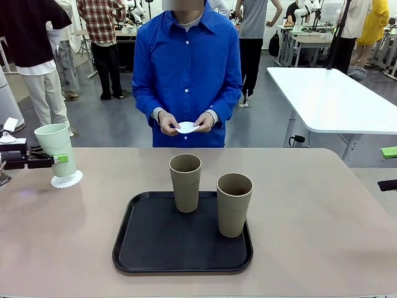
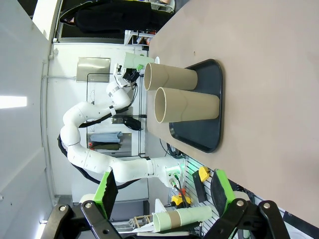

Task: Place coasters on the table and set cups on them.
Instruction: Pick up one Reusable plastic cup and place it on a coaster set by the human.

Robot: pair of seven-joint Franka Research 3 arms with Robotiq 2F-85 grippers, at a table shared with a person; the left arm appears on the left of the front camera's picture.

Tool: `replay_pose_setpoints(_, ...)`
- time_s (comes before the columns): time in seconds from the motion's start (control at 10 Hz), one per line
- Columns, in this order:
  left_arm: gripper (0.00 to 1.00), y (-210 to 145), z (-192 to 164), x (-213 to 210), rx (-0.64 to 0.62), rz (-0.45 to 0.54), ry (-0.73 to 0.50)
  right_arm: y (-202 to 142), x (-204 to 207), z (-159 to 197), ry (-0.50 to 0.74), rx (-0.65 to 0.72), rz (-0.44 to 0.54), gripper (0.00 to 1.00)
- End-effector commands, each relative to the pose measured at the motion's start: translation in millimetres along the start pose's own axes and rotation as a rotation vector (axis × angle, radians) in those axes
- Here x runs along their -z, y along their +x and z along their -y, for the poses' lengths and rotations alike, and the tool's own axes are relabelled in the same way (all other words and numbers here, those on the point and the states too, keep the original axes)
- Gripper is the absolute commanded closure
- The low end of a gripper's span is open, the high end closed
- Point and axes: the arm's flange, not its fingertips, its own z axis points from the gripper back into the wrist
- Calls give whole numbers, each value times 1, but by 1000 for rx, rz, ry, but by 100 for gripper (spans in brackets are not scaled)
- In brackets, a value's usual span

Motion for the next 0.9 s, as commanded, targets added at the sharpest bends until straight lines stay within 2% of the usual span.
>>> replay_pose_setpoints(0.0, 15, -5, -1, -4, 42, 1, -35, 2, 1, -1, 22, -15, 5, 0)
replay_pose_setpoints(0.8, 15, -19, 0, 0, 64, -25, -80, 2, 1, -1, 22, -15, 5, 0)
